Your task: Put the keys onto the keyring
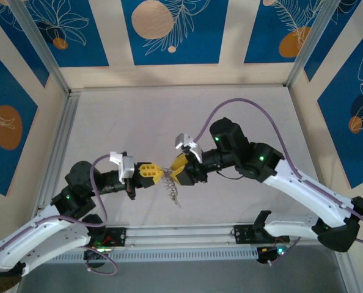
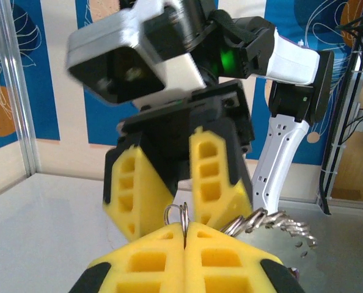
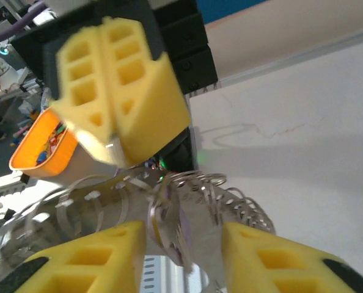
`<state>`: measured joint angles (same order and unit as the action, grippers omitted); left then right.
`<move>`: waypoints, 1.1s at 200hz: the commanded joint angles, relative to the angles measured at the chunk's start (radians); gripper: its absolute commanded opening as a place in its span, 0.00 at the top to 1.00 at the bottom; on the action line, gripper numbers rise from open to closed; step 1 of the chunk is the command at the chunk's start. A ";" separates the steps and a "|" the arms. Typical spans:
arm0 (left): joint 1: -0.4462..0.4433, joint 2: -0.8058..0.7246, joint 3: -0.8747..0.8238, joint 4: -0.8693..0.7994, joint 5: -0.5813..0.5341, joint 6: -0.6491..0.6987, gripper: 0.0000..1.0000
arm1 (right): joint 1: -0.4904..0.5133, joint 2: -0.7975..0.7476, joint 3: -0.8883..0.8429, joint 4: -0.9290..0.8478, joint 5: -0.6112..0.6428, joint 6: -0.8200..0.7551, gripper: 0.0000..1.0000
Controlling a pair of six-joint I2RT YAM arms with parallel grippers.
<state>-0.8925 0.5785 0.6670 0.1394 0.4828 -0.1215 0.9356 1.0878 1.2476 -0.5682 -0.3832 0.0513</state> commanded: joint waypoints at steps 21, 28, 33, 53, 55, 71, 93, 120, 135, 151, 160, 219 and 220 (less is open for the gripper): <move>-0.005 0.010 0.043 0.020 0.082 0.022 1.00 | 0.008 -0.083 0.014 0.015 0.049 -0.059 0.54; -0.005 0.014 0.046 0.020 0.090 0.021 1.00 | 0.009 -0.072 0.025 0.011 0.033 -0.067 0.54; -0.005 0.017 0.048 0.020 0.095 0.019 1.00 | 0.010 -0.061 0.032 0.010 0.017 -0.075 0.54; -0.005 0.026 0.054 0.022 0.114 0.015 1.00 | 0.026 -0.026 0.055 0.020 0.000 -0.093 0.55; -0.005 0.027 0.054 0.023 0.116 0.014 1.00 | 0.026 -0.022 0.055 0.022 0.001 -0.096 0.55; -0.006 0.029 0.054 0.025 0.121 0.011 1.00 | 0.030 -0.005 0.059 0.038 -0.008 -0.102 0.58; -0.005 0.027 0.052 0.025 0.121 0.010 1.00 | 0.035 0.014 0.059 0.048 -0.047 -0.106 0.62; -0.005 0.026 0.052 0.029 0.120 0.011 1.00 | 0.038 0.033 0.056 0.038 -0.050 -0.108 0.72; -0.005 0.024 0.052 0.032 0.113 0.013 1.00 | 0.040 0.031 0.052 0.037 -0.050 -0.107 0.76; -0.005 0.020 0.048 0.030 0.105 0.016 1.00 | 0.041 0.029 0.048 0.036 -0.047 -0.107 0.81; -0.005 0.016 0.048 0.030 0.098 0.017 1.00 | 0.041 0.026 0.047 0.035 -0.047 -0.108 0.84; -0.005 0.005 0.038 0.084 0.069 0.002 1.00 | 0.040 0.038 0.056 0.020 -0.046 -0.131 1.00; -0.005 0.005 0.037 0.083 0.068 0.002 1.00 | 0.040 0.038 0.056 0.020 -0.046 -0.130 1.00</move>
<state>-0.8925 0.6033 0.6769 0.1265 0.5499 -0.1226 0.9733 1.1160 1.2831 -0.5266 -0.4267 -0.0639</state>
